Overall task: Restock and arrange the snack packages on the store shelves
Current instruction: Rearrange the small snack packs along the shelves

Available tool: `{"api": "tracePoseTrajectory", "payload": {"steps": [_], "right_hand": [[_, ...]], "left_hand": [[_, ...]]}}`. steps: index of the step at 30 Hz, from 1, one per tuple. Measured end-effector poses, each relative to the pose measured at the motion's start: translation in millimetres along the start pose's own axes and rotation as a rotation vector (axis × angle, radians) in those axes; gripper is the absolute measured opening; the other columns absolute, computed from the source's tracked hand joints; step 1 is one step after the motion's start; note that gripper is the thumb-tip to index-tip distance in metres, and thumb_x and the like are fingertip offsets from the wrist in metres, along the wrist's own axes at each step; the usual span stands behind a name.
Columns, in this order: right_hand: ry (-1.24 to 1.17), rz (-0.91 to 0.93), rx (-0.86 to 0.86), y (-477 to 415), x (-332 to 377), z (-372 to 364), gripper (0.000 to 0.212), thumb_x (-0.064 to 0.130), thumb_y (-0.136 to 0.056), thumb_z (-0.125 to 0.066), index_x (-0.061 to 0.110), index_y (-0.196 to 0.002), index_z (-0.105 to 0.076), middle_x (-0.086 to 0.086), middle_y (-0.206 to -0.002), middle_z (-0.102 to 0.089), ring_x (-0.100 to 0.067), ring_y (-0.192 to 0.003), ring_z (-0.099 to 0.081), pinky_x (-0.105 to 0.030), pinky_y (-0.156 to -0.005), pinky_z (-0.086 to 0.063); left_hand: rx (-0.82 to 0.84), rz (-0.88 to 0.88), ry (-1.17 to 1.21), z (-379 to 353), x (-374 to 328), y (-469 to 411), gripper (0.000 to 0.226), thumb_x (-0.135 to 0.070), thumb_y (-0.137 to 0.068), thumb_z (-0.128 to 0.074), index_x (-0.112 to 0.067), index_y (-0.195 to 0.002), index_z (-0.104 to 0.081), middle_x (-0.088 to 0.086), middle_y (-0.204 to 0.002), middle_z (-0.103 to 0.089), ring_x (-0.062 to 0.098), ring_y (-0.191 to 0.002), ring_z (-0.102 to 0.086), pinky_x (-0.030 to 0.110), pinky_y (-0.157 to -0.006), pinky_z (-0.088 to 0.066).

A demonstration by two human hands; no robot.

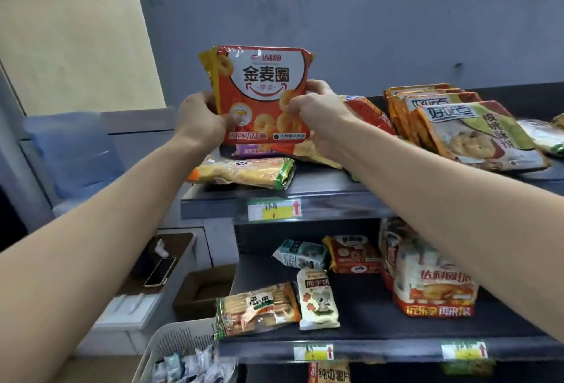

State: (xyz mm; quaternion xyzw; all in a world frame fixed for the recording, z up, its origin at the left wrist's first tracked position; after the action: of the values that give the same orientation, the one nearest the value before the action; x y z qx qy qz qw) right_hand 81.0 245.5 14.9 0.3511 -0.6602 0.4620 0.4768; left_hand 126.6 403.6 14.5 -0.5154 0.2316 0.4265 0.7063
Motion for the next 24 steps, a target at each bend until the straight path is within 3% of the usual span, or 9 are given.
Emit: {"api": "tracePoseTrajectory", "payload": {"steps": [4, 11, 15, 17, 18, 20, 22, 24], "right_hand": [[0.069, -0.037, 0.02, -52.0, -12.4, -28.5, 0.043, 0.003, -0.085, -0.058, 0.02, -0.122, -0.043, -0.009, -0.114, -0.064, -0.027, -0.1, -0.065, -0.044, -0.086, -0.056], [0.201, -0.182, 0.091, -116.4, -39.8, -67.3, 0.045, 0.008, -0.087, -0.058, 0.017, -0.128, -0.041, -0.007, -0.115, -0.062, -0.024, -0.101, -0.064, -0.045, -0.089, -0.054], [0.17, -0.339, 0.065, -135.8, -53.0, -67.1, 0.023, 0.002, -0.093, -0.045, 0.019, -0.107, -0.052, -0.005, -0.099, -0.066, -0.021, -0.085, -0.065, -0.038, -0.073, -0.057], [0.148, -0.4, 0.023, -139.8, -55.8, -59.3, 0.024, 0.0, -0.093, -0.041, 0.019, -0.099, -0.054, -0.007, -0.1, -0.069, -0.02, -0.079, -0.066, -0.036, -0.073, -0.057], [0.175, -0.393, 0.0, -140.9, -55.2, -55.0, 0.026, -0.003, -0.09, -0.041, 0.018, -0.099, -0.054, -0.008, -0.098, -0.069, -0.018, -0.068, -0.065, -0.029, -0.064, -0.056], [0.256, -0.36, -0.045, -141.5, -52.2, -47.9, 0.03, -0.008, -0.087, -0.036, 0.013, -0.099, -0.054, -0.007, -0.081, -0.064, -0.014, -0.044, -0.055, -0.016, -0.044, -0.037], [0.364, -0.373, -0.04, -140.3, -50.5, -47.1, 0.031, -0.006, -0.086, -0.032, 0.006, -0.105, -0.054, -0.009, -0.072, -0.058, -0.018, -0.051, -0.056, -0.016, -0.042, -0.025], [0.467, -0.402, -0.032, -140.8, -54.3, -49.1, 0.032, -0.005, -0.085, -0.035, 0.003, -0.109, -0.054, -0.012, -0.081, -0.062, -0.023, -0.07, -0.058, -0.02, -0.04, -0.031]], "left_hand": [[-0.037, 0.018, -0.034, 2.2, 32.7, -51.9, 0.033, -0.018, -0.086, -0.067, -0.007, -0.116, -0.059, 0.008, -0.111, -0.065, 0.024, -0.097, -0.062, 0.04, -0.09, -0.052], [-0.016, 0.021, -0.154, 10.8, 83.8, -117.5, 0.027, -0.017, -0.084, -0.069, -0.008, -0.109, -0.063, 0.012, -0.109, -0.068, 0.031, -0.098, -0.065, 0.048, -0.089, -0.053], [0.159, 0.137, -0.258, 6.6, 104.7, -136.5, 0.021, -0.015, -0.082, -0.071, -0.007, -0.102, -0.068, 0.007, -0.102, -0.069, 0.026, -0.093, -0.065, 0.039, -0.088, -0.053], [0.297, 0.199, -0.296, -2.0, 110.5, -139.4, 0.017, -0.012, -0.084, -0.069, -0.006, -0.1, -0.068, 0.007, -0.101, -0.069, 0.02, -0.086, -0.063, 0.033, -0.077, -0.052], [0.342, 0.213, -0.328, -6.4, 111.7, -140.0, 0.016, -0.011, -0.086, -0.067, -0.006, -0.101, -0.067, 0.006, -0.099, -0.067, 0.018, -0.08, -0.06, 0.028, -0.068, -0.05], [0.379, 0.217, -0.383, -15.2, 113.4, -143.3, 0.019, -0.014, -0.087, -0.065, -0.006, -0.104, -0.066, 0.006, -0.098, -0.065, 0.018, -0.08, -0.057, 0.024, -0.059, -0.045], [0.397, 0.218, -0.409, -23.5, 114.1, -147.8, 0.02, -0.015, -0.087, -0.066, -0.007, -0.105, -0.066, 0.005, -0.099, -0.065, 0.022, -0.087, -0.06, 0.027, -0.064, -0.049], [0.423, 0.222, -0.447, -29.8, 116.6, -150.0, 0.022, -0.017, -0.086, -0.068, -0.006, -0.104, -0.067, 0.007, -0.099, -0.067, 0.024, -0.091, -0.064, 0.032, -0.074, -0.055]]}}
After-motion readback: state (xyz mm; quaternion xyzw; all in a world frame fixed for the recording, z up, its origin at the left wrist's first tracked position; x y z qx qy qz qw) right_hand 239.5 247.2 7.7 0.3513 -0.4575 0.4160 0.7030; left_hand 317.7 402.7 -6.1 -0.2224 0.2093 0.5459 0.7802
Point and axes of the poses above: each hand's wrist, its own y-axis away from the middle knuckle, its own z-axis out of the back of the hand, x = y × z, the point moved 1 cm from there along -y, towards the middle knuckle
